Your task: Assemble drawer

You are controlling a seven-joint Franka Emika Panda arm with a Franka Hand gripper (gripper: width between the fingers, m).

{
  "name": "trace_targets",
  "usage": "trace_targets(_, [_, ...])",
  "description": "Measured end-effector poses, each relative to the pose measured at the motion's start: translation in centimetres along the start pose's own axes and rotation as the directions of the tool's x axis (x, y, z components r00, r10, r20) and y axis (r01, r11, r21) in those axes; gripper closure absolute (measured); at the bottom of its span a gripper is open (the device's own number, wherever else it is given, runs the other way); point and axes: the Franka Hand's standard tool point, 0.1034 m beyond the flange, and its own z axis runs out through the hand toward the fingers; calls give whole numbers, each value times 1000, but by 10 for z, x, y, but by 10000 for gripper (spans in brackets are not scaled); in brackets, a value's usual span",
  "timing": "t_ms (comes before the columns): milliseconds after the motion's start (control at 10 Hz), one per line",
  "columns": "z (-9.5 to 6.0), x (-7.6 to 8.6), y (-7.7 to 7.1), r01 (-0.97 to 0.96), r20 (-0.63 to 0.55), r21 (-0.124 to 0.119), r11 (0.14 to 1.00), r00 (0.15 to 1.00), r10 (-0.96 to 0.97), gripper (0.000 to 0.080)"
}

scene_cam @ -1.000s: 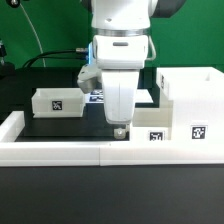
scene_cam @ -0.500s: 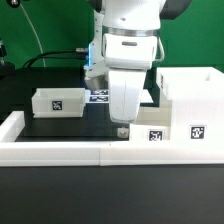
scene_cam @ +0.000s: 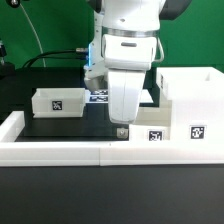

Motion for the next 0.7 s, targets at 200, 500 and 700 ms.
trace_targets(200, [1, -9, -1, 59, -1, -3, 998, 998, -59, 151])
trace_targets(500, [-3, -23, -12, 57, 1, 7, 998, 998, -57, 151])
trace_targets(700, [0, -27, -24, 49, 0, 17, 999, 999, -49, 151])
